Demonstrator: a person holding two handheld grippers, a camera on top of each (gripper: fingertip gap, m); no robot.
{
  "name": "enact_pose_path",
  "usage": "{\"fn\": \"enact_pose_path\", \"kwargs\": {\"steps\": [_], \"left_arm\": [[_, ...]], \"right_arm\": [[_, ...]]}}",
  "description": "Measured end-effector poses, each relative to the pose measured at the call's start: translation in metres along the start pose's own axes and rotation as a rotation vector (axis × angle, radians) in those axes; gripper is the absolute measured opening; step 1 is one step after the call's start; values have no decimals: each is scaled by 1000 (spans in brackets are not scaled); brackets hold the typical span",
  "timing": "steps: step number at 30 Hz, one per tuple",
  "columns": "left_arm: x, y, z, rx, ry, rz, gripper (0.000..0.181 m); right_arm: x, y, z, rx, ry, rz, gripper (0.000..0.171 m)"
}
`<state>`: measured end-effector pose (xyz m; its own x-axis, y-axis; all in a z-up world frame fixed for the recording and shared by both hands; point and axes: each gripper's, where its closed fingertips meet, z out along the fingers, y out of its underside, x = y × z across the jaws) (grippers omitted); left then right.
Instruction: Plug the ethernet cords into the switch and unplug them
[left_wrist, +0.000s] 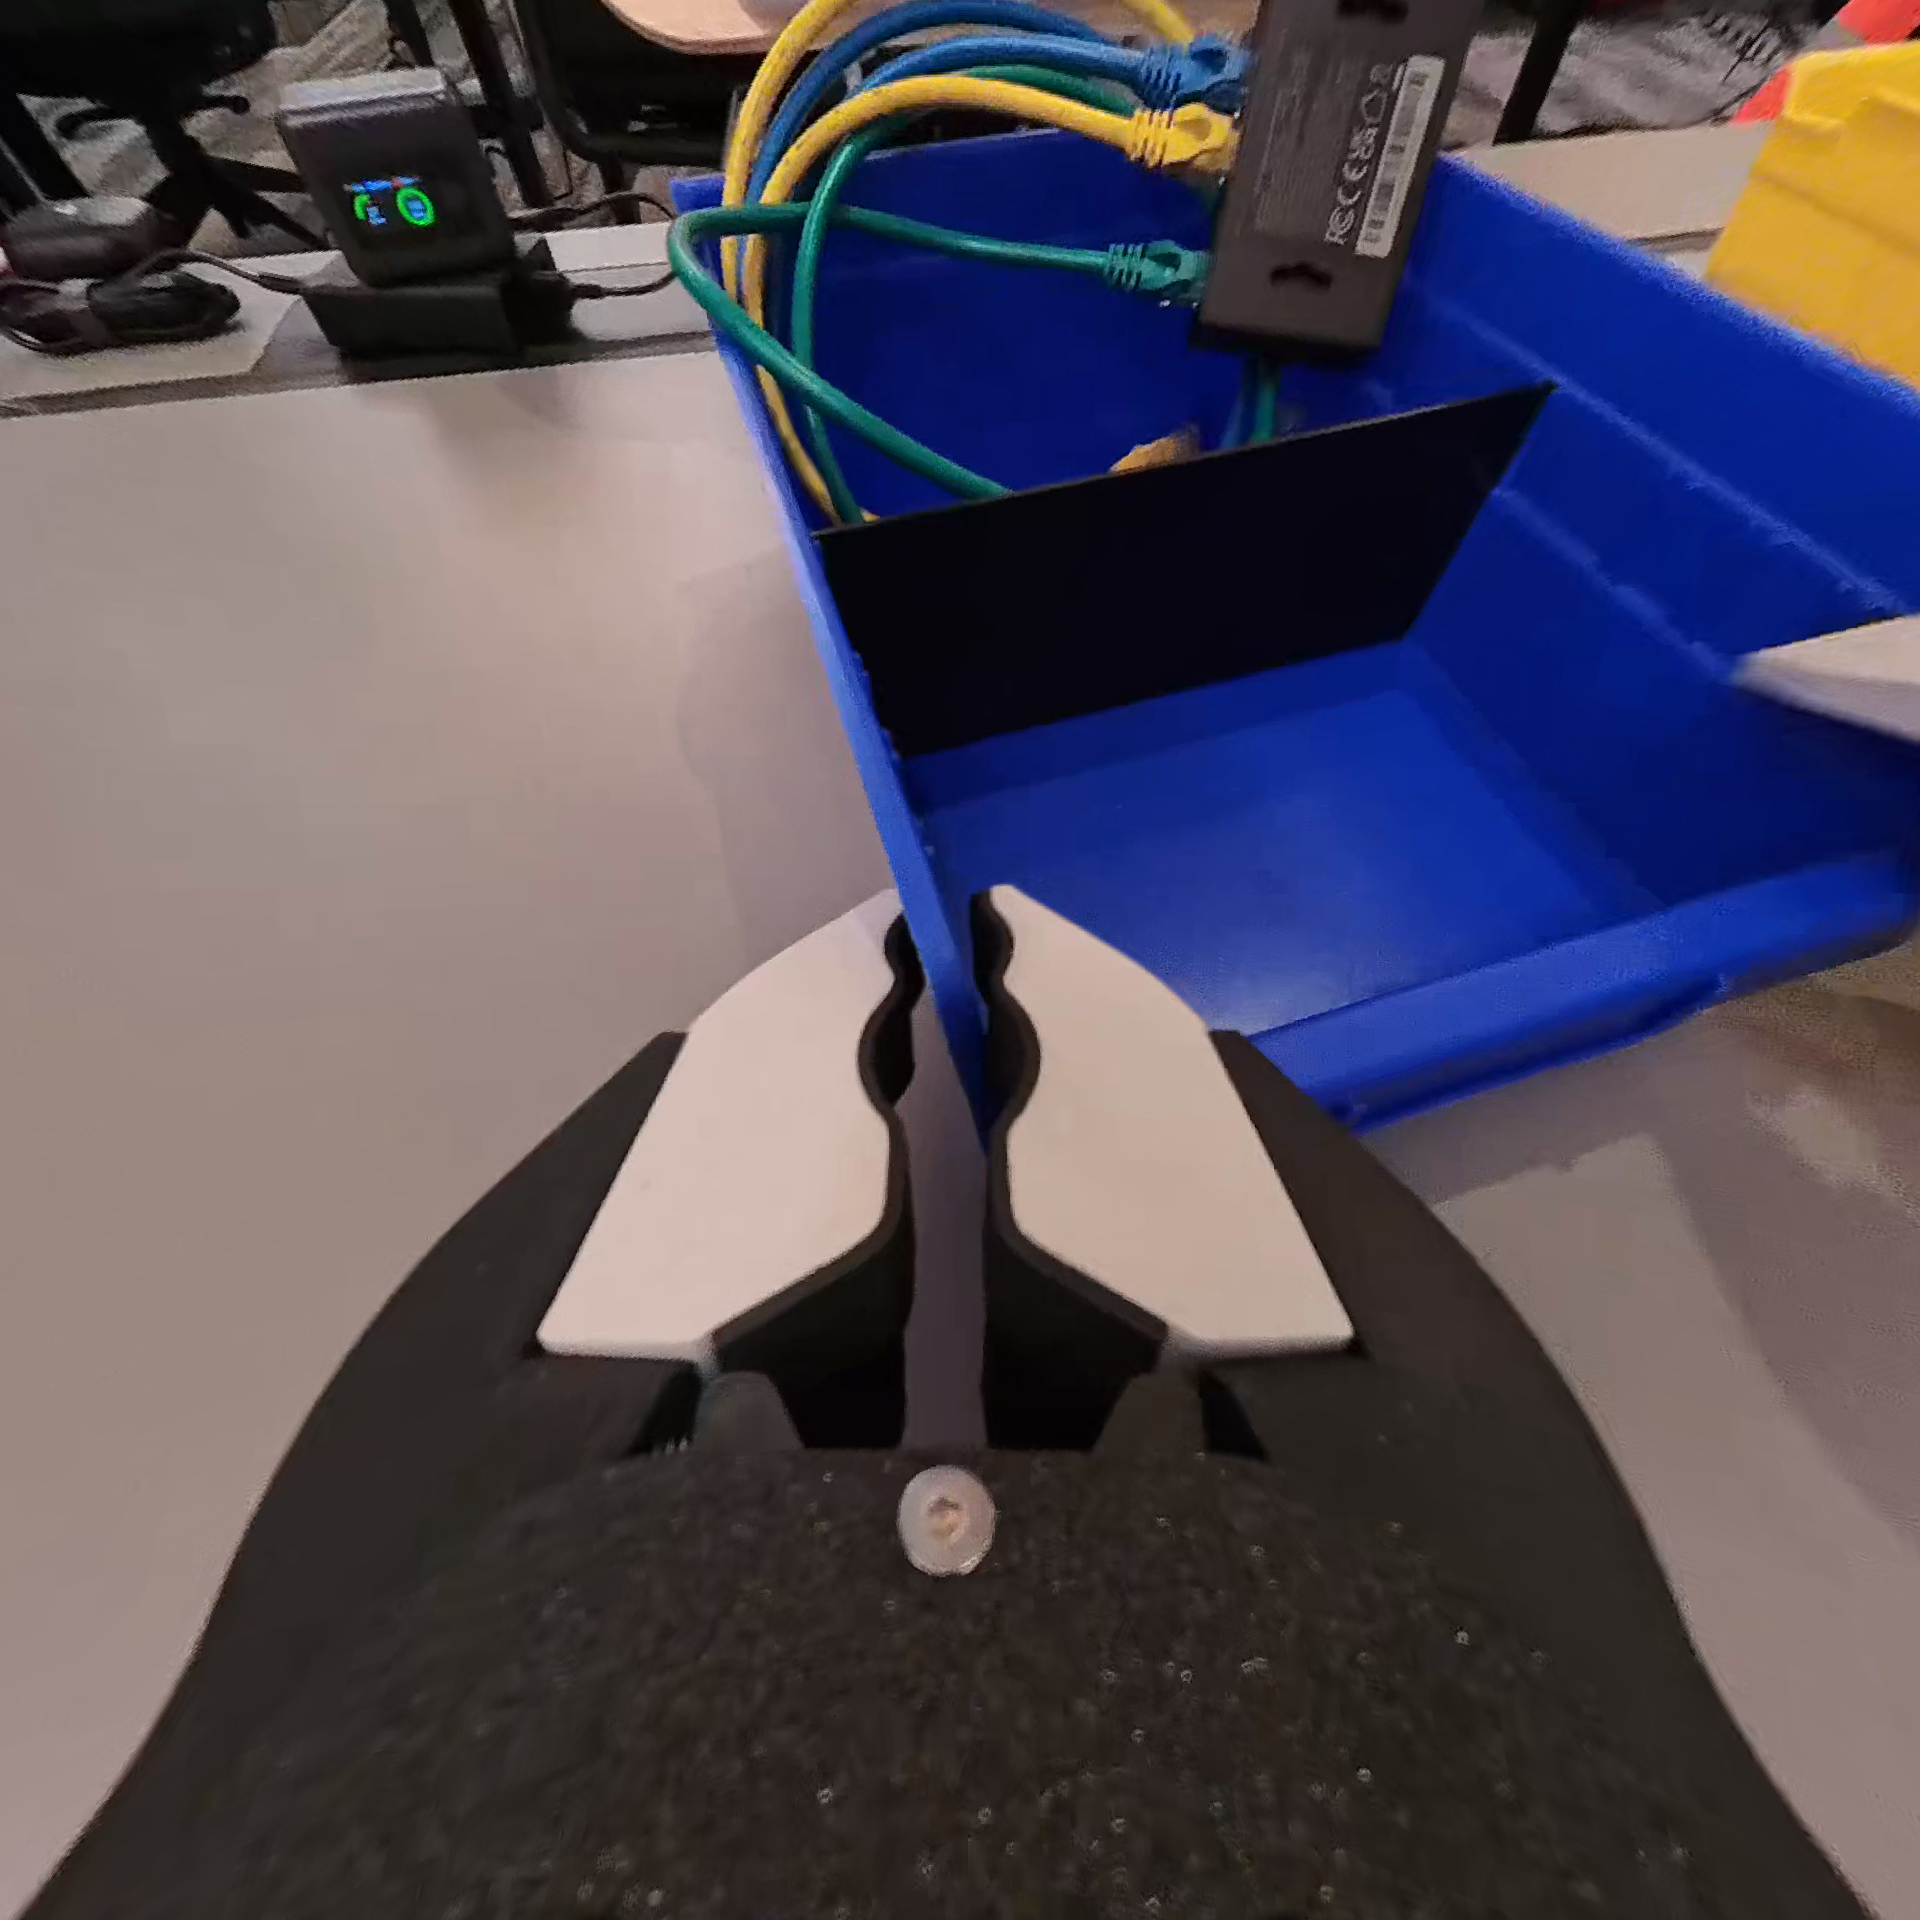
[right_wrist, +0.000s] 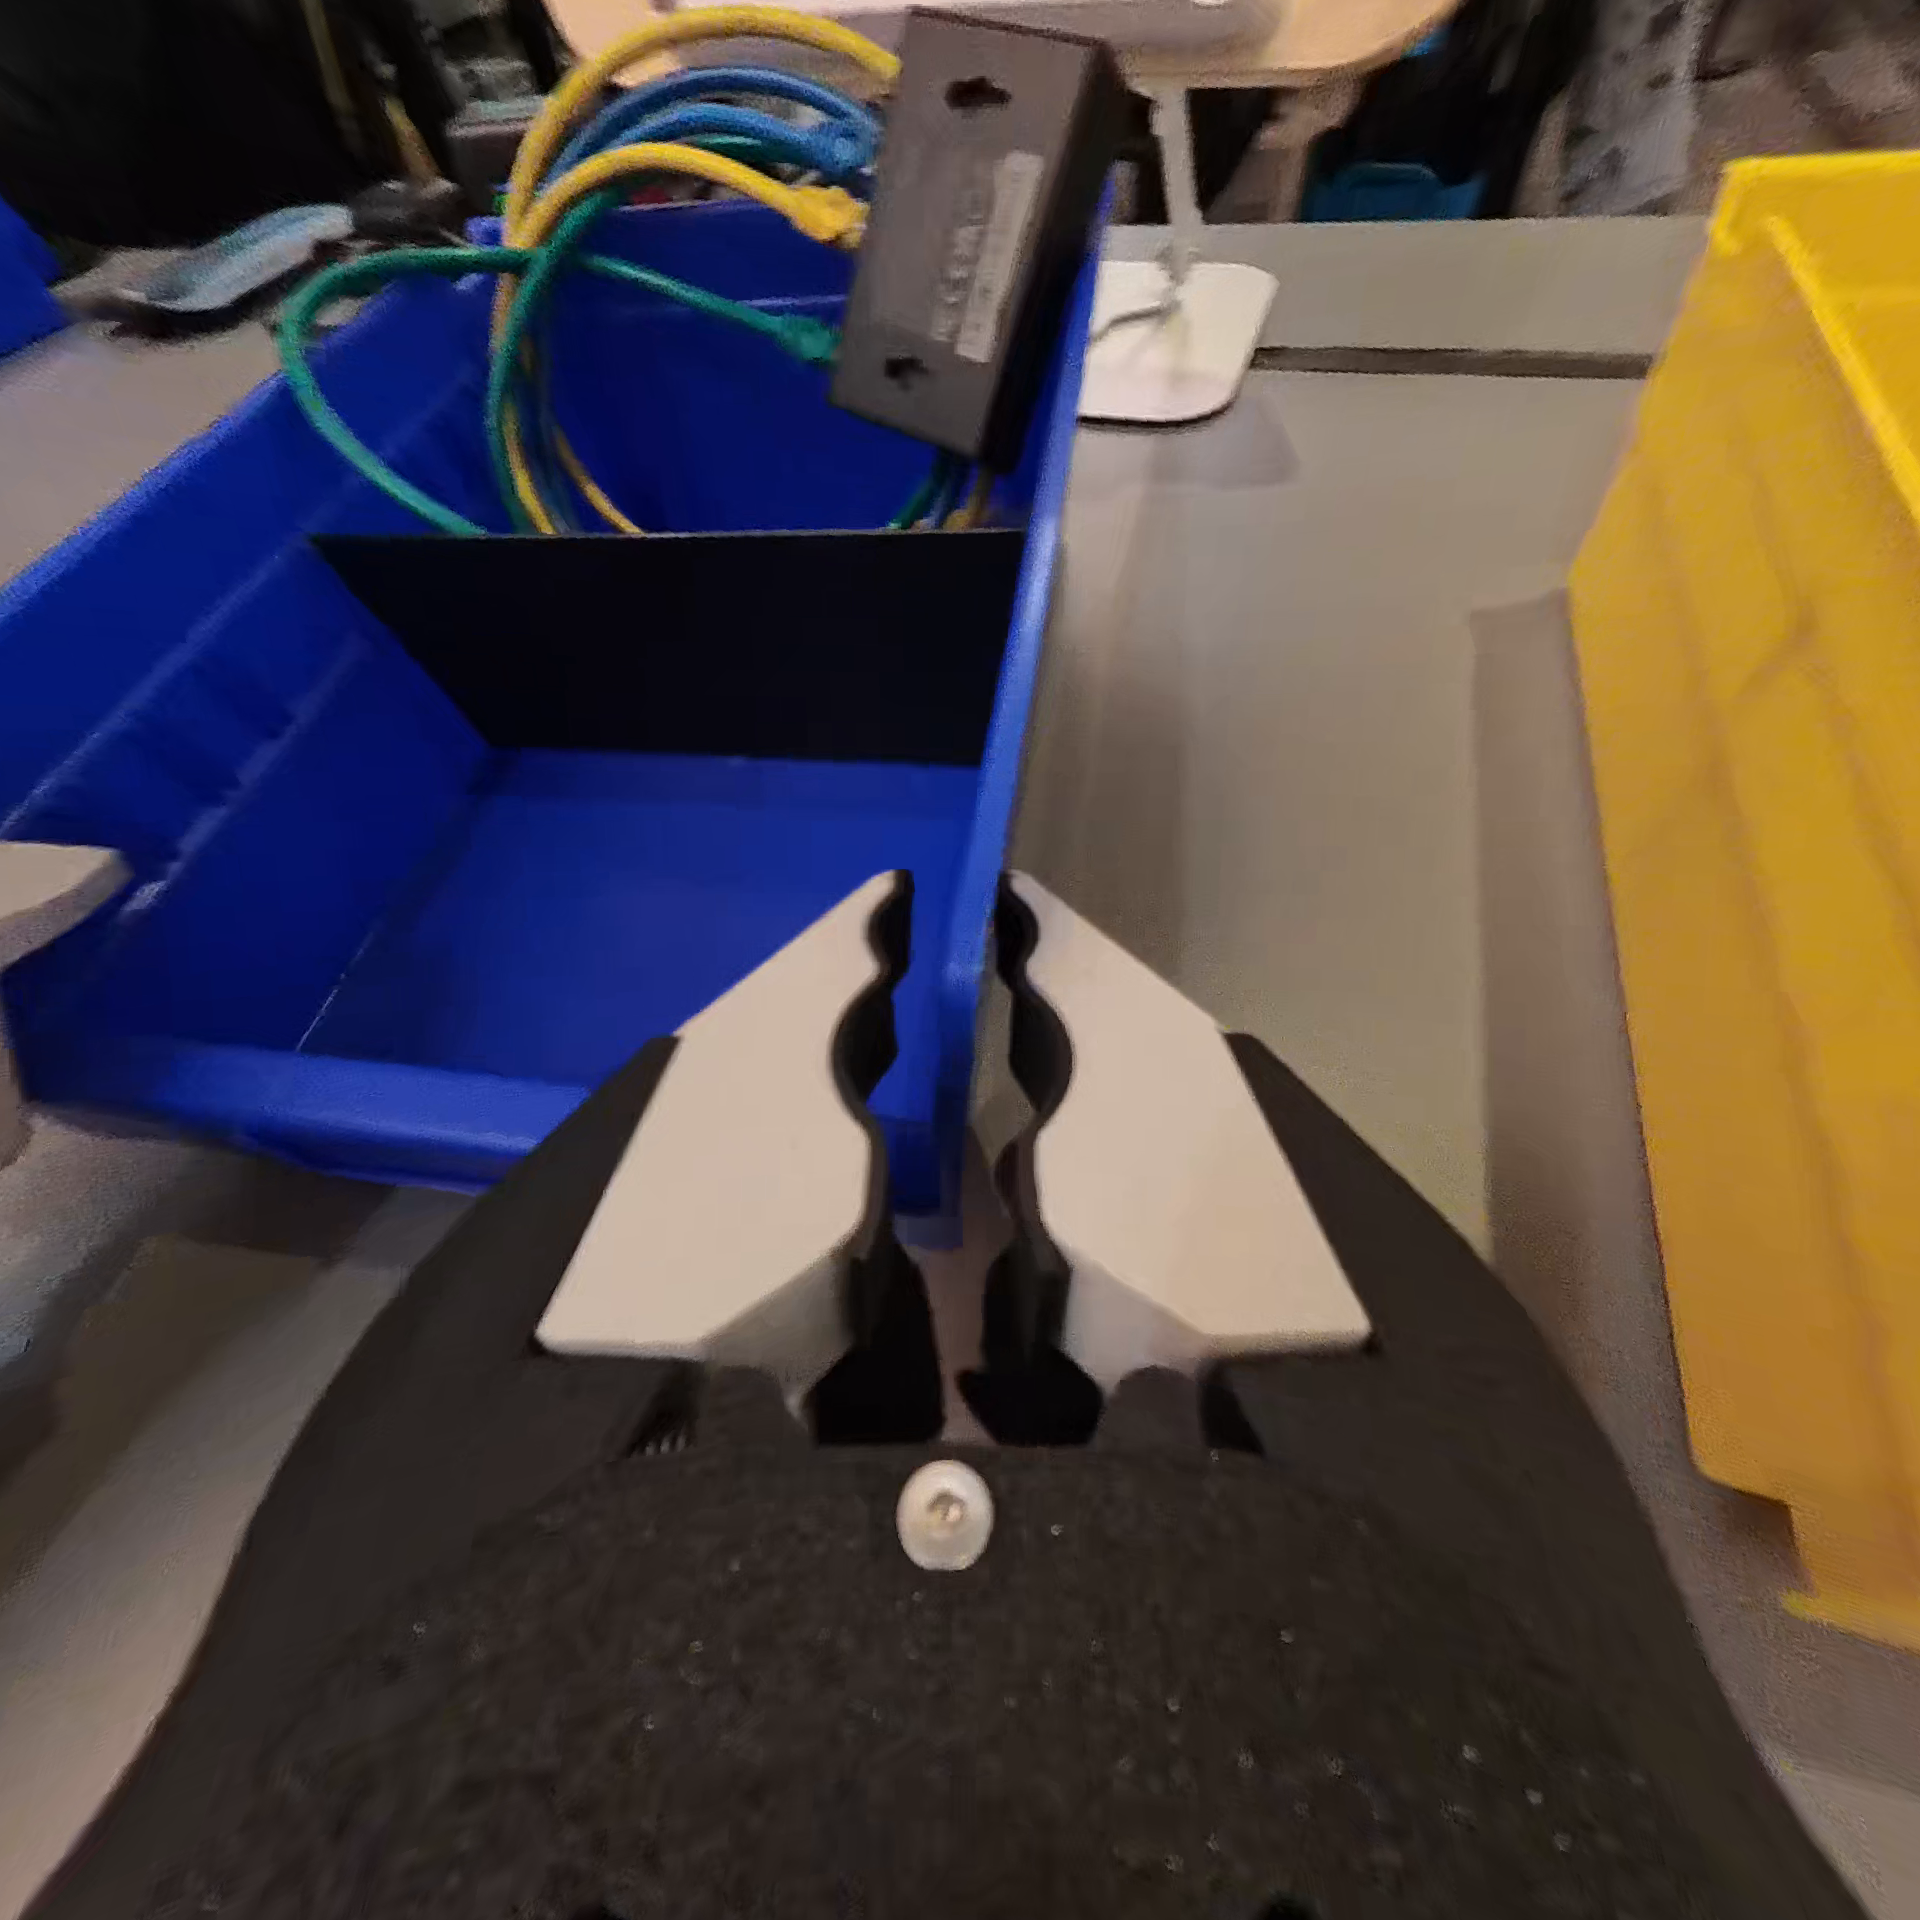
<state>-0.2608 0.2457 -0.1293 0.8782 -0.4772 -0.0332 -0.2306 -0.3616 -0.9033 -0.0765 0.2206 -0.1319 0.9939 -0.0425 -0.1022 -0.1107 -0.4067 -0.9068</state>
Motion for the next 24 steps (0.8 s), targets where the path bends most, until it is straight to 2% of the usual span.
{"fn": "enact_pose_path", "kwargs": {"steps": [1,5,10,14,18,24], "left_arm": [[-4,0,0,-15,-19,15,7],[-27,-3,-8,-32,-39,65,5],[-106,-24,-25,45,-55,75,4],[-188,-28,-36,121,-55,59,3],[-257,-13,-32,88,-76,12,2],[-300,15,-14,-34,-116,-35,3]], "right_arm": [[3,-1,-2,-9,43,-15,5],[-22,-1,-17,8,168,-20,3],[-100,-26,-19,129,231,-35,4],[-177,-39,10,196,199,-57,5],[-239,-30,50,146,168,-74,5],[-273,-15,89,66,116,-80,6]]}}
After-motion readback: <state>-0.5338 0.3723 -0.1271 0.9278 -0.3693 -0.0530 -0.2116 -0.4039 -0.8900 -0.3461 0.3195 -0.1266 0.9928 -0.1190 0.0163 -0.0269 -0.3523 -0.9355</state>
